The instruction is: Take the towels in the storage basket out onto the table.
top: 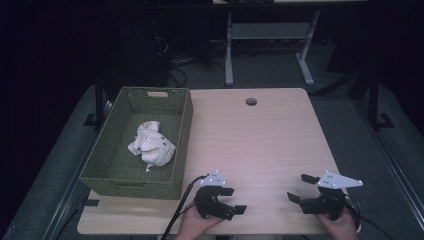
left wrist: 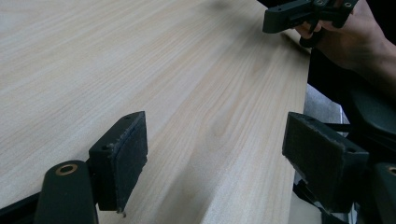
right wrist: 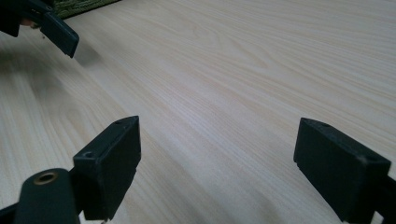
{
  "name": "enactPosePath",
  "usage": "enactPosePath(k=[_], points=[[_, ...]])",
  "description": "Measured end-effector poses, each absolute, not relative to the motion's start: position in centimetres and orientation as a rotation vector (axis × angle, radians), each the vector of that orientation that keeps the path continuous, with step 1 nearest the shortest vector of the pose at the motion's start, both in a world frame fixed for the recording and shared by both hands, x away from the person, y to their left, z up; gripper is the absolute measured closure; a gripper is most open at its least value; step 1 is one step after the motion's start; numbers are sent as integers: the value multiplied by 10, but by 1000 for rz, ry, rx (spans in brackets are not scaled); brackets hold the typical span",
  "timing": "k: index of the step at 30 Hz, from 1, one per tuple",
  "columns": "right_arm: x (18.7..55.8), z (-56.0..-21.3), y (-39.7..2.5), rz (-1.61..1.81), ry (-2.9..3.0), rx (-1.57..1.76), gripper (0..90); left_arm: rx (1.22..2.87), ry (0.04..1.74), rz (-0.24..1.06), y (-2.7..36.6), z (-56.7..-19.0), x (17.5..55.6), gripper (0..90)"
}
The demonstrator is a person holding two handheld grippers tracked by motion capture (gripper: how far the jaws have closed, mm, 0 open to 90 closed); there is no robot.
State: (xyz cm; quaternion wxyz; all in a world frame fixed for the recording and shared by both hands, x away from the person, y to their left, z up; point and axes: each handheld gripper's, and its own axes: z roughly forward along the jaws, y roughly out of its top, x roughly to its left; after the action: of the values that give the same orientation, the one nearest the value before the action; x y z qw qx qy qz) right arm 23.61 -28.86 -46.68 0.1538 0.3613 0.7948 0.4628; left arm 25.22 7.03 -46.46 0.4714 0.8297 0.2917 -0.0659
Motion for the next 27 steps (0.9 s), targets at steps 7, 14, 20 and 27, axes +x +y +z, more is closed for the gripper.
enactPosePath(k=[7, 14, 20, 27], points=[[236, -467, -288, 1339, 2280, 1041, 143, 2003, 720, -185, 73, -461, 257, 214], [234, -465, -287, 1332, 2285, 1035, 142, 1991, 711, -223, 72, -454, 260, 213], [234, -466, -286, 1326, 2291, 1039, 142, 1964, 690, -257, 74, -436, 268, 218], [234, -466, -287, 1335, 2285, 1047, 142, 1952, 674, -260, 81, -418, 277, 214]])
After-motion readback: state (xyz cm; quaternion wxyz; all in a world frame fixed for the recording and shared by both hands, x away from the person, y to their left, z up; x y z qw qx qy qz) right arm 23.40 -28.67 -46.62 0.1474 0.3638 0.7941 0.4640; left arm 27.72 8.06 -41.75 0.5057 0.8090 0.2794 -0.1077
